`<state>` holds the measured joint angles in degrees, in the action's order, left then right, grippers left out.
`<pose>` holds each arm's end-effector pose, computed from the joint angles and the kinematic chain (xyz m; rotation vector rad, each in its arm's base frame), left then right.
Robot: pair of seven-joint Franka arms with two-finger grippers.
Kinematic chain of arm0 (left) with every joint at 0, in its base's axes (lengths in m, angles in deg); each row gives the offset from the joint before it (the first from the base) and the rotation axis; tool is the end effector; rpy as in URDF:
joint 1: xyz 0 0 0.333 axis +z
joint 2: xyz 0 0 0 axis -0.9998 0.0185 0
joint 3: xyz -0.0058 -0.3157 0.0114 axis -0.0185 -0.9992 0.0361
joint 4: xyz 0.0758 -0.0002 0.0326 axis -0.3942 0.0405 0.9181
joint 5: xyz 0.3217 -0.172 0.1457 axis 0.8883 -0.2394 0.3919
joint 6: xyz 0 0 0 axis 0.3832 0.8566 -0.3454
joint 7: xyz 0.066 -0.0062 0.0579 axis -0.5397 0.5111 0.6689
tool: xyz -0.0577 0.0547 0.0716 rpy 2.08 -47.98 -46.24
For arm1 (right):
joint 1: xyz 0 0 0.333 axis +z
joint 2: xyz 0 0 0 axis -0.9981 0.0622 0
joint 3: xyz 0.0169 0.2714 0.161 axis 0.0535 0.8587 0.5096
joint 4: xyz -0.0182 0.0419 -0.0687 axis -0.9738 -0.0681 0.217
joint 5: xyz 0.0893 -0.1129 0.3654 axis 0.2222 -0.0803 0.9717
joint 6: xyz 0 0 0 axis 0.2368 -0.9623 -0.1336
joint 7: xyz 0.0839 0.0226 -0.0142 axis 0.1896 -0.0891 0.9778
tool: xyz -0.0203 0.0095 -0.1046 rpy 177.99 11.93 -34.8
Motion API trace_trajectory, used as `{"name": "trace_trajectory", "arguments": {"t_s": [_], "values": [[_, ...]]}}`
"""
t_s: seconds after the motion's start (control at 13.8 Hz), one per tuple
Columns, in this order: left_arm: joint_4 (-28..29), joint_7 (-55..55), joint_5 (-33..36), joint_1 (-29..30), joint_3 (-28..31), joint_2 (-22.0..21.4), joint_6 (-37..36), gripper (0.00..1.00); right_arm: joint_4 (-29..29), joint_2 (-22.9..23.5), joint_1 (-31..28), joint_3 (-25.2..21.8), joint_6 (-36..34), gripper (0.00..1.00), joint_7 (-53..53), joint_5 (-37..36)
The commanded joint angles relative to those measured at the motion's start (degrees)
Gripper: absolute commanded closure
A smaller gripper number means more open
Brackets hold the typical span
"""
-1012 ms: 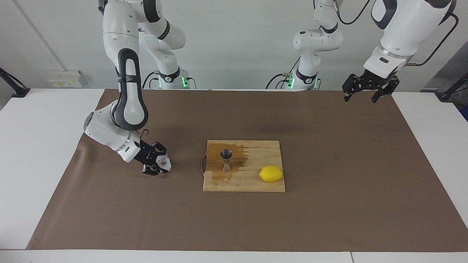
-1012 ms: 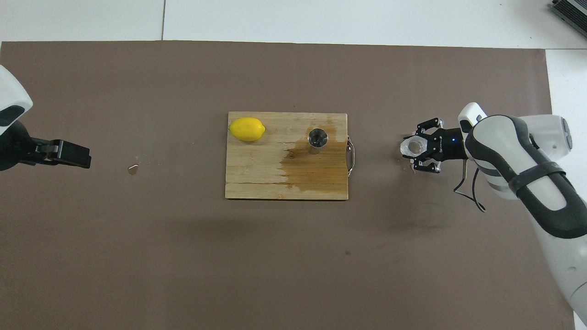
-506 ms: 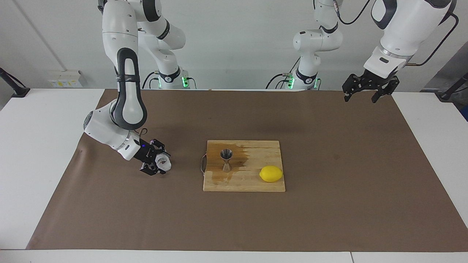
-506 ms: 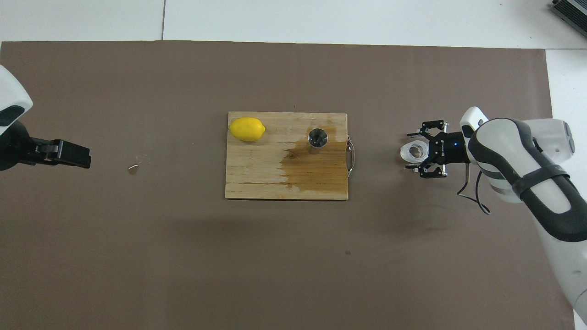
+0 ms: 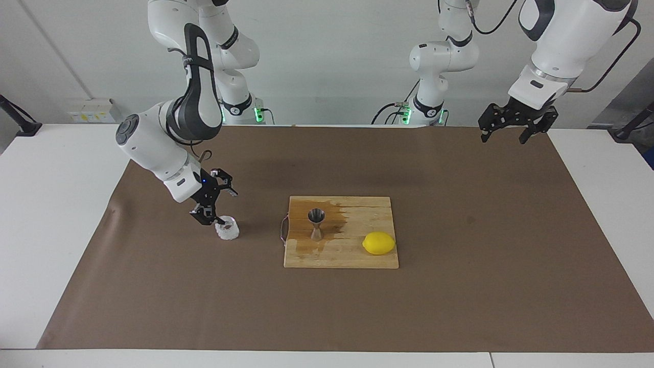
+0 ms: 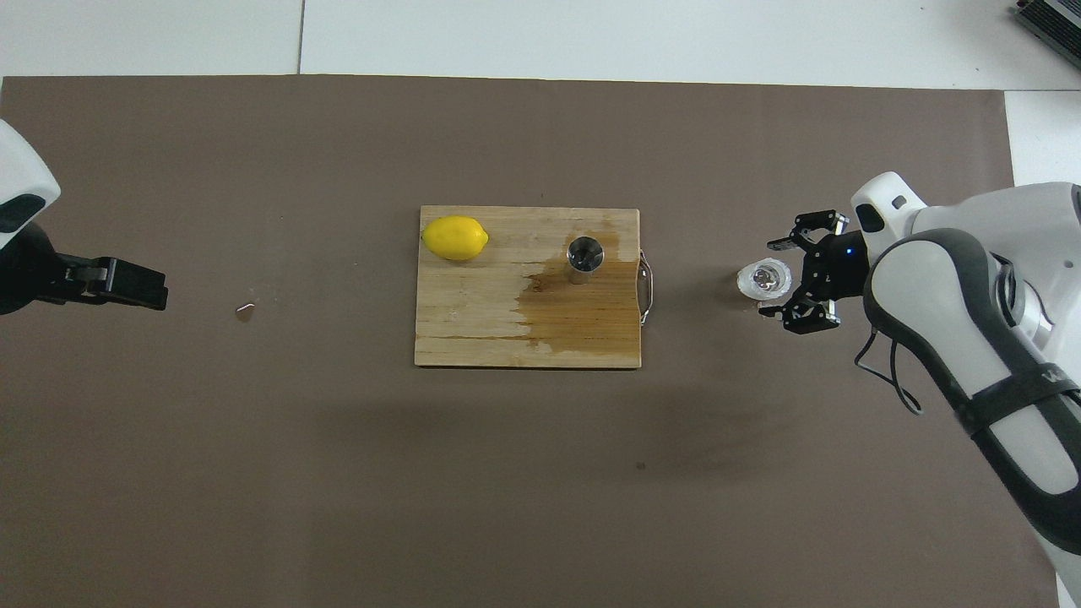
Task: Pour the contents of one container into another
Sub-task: 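Open the right gripper and draw it back from the white cup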
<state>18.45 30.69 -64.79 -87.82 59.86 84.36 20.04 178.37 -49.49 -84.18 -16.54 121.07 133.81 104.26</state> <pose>0.5317 -0.0566 0.6194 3.1356 -0.1883 -0.0278 0.5874 0.0217 0.3770 -2.3149 -1.6471 -0.3297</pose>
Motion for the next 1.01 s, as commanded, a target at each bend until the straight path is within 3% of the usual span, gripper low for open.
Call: {"name": "trace_trajectory", "arguments": {"t_s": [0.0,0.22,0.58,0.8,0.94], "values": [[0.5,0.4,-0.6,0.3,0.2,-1.0,-0.7,0.00,1.4,-1.0,0.1,0.1,-0.2,0.00,-12.6,-6.0],[0.5,0.4,-0.6,0.3,0.2,-1.0,-0.8,0.00,1.4,-2.0,1.3,0.1,-2.3,0.00,-30.5,-13.0],[0.5,0.4,-0.6,0.3,0.2,-1.0,-0.8,0.00,0.6,-7.6,2.8,0.1,-11.7,0.00,-62.3,-24.2],[0.5,0.4,-0.6,0.3,0.2,-1.0,-0.8,0.00,-0.8,-11.1,1.9,0.0,-16.9,0.00,-78.1,-25.0],[0.5,0.4,-0.6,0.3,0.2,-0.9,-0.7,0.00,-6.3,-11.5,1.1,-0.7,-23.8,0.00,-83.6,-24.0]]}}
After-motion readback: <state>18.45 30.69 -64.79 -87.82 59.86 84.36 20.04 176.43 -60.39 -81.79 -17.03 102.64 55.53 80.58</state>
